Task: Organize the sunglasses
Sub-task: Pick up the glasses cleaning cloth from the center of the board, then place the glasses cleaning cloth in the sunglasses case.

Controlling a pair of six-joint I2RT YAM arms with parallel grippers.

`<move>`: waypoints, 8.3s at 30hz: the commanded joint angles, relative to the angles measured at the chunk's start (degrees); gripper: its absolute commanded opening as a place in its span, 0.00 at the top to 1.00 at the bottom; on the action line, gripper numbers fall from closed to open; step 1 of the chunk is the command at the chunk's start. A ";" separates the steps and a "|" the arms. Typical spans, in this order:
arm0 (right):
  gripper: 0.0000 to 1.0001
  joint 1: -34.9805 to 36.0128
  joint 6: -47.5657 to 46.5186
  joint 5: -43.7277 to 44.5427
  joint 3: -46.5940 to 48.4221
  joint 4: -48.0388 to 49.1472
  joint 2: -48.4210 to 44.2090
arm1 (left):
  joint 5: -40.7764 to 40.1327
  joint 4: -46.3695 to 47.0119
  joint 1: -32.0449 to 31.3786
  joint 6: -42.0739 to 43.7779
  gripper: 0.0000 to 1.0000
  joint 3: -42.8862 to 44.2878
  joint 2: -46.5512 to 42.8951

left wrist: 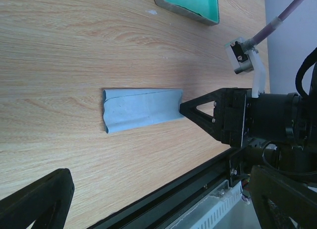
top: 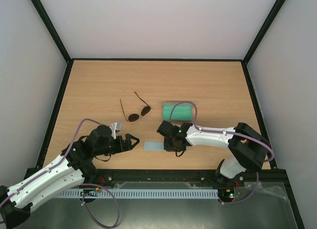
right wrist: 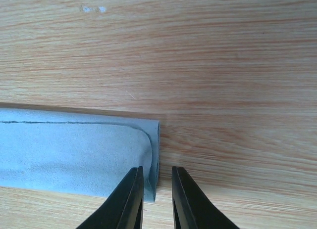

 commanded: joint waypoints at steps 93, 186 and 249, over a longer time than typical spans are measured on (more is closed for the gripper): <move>0.99 -1.37 0.41 2.81 -8.04 4.27 -6.10 | -9.47 6.83 -11.06 0.89 0.54 15.99 50.74; 0.99 -19.73 -17.36 3.84 11.86 -9.92 -6.65 | -8.76 -0.61 -3.47 13.85 0.98 48.75 70.51; 0.99 -35.12 -26.64 0.39 16.31 -1.75 12.32 | -6.40 1.97 2.92 17.32 0.98 63.10 91.41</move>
